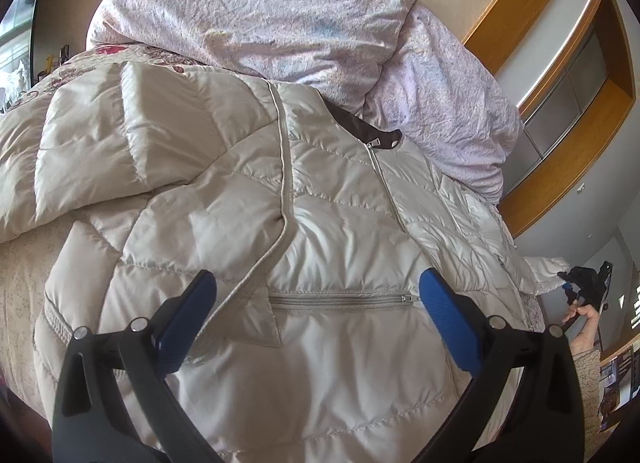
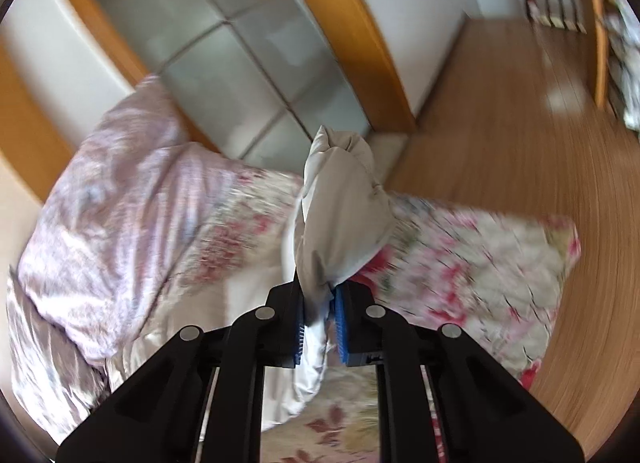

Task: Fold large clothes
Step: 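Grasp the jacket sleeve cuff with the right gripper and lift it, then carry the held sleeve across the jacket body with the right gripper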

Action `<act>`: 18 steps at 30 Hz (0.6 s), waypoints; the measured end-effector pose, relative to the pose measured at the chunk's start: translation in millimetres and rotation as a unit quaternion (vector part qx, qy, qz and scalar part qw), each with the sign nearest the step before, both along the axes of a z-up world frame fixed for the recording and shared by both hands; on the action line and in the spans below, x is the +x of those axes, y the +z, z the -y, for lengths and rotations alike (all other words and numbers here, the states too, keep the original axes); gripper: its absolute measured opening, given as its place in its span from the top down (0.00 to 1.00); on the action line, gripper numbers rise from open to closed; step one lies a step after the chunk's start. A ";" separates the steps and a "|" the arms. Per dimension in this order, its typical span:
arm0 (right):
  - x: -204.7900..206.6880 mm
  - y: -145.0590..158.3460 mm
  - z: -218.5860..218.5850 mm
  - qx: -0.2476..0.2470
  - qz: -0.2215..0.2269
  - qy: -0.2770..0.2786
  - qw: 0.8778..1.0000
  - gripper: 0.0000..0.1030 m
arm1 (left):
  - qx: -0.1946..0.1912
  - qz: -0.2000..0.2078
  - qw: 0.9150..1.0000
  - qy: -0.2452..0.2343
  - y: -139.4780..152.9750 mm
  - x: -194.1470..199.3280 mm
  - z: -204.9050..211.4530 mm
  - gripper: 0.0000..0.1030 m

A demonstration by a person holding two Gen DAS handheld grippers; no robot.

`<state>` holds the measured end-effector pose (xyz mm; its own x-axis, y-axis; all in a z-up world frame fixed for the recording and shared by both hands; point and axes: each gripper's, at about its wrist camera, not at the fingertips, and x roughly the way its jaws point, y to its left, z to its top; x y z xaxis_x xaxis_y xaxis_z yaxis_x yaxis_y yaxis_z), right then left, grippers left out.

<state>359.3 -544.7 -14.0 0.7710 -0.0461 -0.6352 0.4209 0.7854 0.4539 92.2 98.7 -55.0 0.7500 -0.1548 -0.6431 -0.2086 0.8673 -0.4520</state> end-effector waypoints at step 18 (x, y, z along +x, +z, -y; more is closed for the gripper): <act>-5.9 88.2 -315.2 -0.047 0.142 0.431 0.890 0.88 | -0.089 0.049 0.991 0.088 -2.5 -49.1 -75.5 0.02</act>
<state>353.4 -229.5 74.1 0.6739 0.5978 -0.4341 -0.4775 0.8008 0.3615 43.1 174.2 -57.5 0.8330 -0.1209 -0.5399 -0.2971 0.7254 -0.6209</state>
